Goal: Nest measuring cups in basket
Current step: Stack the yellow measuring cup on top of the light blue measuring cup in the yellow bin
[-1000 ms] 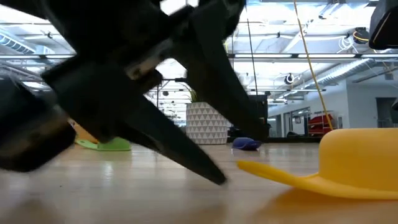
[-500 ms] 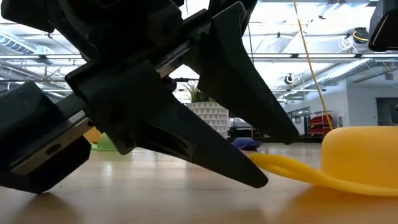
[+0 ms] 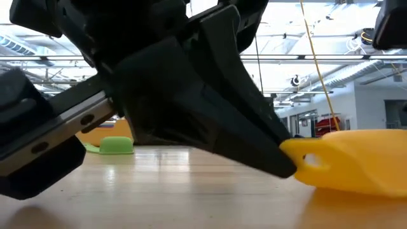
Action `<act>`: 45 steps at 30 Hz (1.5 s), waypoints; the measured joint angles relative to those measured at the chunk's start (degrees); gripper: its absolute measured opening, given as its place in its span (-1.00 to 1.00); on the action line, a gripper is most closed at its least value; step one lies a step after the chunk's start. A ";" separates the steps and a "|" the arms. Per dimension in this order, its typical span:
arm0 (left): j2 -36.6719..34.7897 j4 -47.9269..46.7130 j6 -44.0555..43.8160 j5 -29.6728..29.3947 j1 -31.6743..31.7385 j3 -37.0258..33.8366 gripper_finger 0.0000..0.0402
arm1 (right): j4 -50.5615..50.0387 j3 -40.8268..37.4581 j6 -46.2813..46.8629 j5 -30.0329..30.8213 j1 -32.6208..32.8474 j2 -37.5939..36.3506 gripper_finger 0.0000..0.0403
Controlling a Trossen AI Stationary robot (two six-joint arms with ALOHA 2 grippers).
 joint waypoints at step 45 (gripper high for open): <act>-0.44 7.86 -18.30 -11.17 0.92 0.09 -0.98 | 23.30 0.15 -51.02 11.03 -1.49 6.49 -0.35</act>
